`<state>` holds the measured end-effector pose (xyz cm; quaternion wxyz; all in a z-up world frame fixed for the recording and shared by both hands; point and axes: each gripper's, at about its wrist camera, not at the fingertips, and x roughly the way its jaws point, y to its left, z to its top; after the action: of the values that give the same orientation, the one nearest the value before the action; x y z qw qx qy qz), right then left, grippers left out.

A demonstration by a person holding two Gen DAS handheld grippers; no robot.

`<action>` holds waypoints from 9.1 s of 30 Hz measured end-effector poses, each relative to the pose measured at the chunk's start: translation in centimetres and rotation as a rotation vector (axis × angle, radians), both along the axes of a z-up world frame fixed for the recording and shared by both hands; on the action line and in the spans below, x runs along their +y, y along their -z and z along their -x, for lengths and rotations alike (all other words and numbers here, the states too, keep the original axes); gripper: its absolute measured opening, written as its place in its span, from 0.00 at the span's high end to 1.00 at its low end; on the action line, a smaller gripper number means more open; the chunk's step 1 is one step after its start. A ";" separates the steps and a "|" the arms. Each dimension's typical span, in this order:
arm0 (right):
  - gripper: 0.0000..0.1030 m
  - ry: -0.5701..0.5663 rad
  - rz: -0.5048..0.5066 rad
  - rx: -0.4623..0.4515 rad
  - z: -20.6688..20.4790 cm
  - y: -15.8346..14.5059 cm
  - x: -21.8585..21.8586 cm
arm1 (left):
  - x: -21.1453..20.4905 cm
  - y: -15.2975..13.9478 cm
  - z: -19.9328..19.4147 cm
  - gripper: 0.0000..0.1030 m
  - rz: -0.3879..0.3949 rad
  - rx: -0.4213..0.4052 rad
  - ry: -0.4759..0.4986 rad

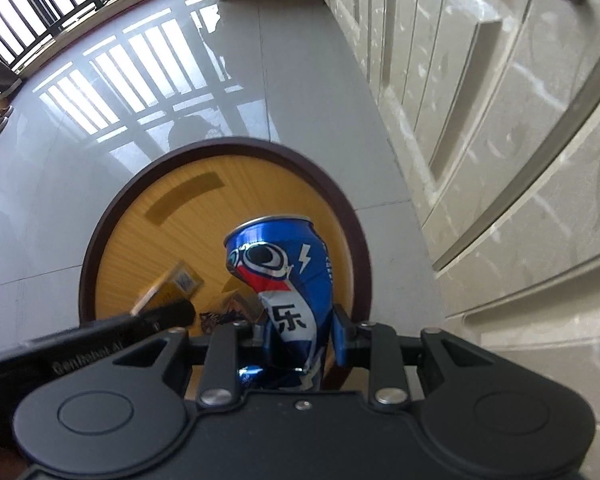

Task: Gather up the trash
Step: 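Open the left gripper to drop the yellow box while the right gripper releases the Pepsi can, then move both open grippers up from the wastebasket back toward the bench, then grasp the red snack packet with the left gripper while the right gripper grasps the clear plastic bag, then carry the red packet and plastic bag in both grippers over the wastebasket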

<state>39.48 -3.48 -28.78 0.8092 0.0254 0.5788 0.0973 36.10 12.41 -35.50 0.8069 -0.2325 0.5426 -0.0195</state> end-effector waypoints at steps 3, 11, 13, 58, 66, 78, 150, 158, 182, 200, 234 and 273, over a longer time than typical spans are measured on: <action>0.72 -0.001 0.001 -0.011 -0.3 -0.2 -0.2 | -0.1 0.4 0.0 0.49 -0.011 0.026 0.005; 0.72 0.003 -0.021 0.029 -0.4 0.2 -0.4 | 0.2 -0.8 0.3 0.38 -0.099 0.016 0.052; 0.72 -0.001 -0.016 0.030 -0.5 0.2 -0.3 | 0.0 -1.0 0.3 0.35 -0.129 0.014 0.075; 0.15 -0.152 0.027 -0.078 3.5 -7.2 -2.6 | 1.8 -9.6 5.3 0.00 -0.315 0.005 0.029; 0.06 -0.165 0.071 -0.111 5.3 -9.2 -2.8 | 2.1 -12.0 7.5 0.00 -0.354 -0.009 0.002; 0.04 -0.152 0.105 -0.209 8.9 -13.9 -3.4 | 1.7 -16.2 11.5 0.00 -0.396 -0.067 -0.039; 0.00 0.285 -0.095 -0.757 8.2 -26.3 -42.1 | -36.1 -28.9 -2.0 0.00 -0.278 -0.688 0.500; 0.20 0.217 -0.289 -0.717 7.5 -24.6 -43.2 | -37.2 -27.1 -4.0 0.08 -0.324 -0.642 0.437; 0.52 0.036 -0.472 -0.542 12.9 -23.0 -39.2 | -30.4 -29.6 -3.6 0.12 -0.418 -0.637 0.414; 0.84 0.309 -0.742 -0.453 9.3 -20.3 -41.7 | -34.5 -26.8 -8.5 0.05 -0.394 -0.514 0.435; 0.93 0.180 -0.254 -0.690 13.3 -27.2 -34.2 | -29.8 -31.6 2.0 0.50 -0.359 -0.615 0.442; 0.93 -0.031 -0.102 -0.657 13.7 -29.2 -12.1 | -7.8 -31.7 11.8 0.50 -0.335 -0.576 0.101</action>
<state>25.74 -15.55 0.38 0.9487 0.0244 0.2815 0.1417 24.33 4.66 -3.79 0.9522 -0.0542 0.2987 -0.0349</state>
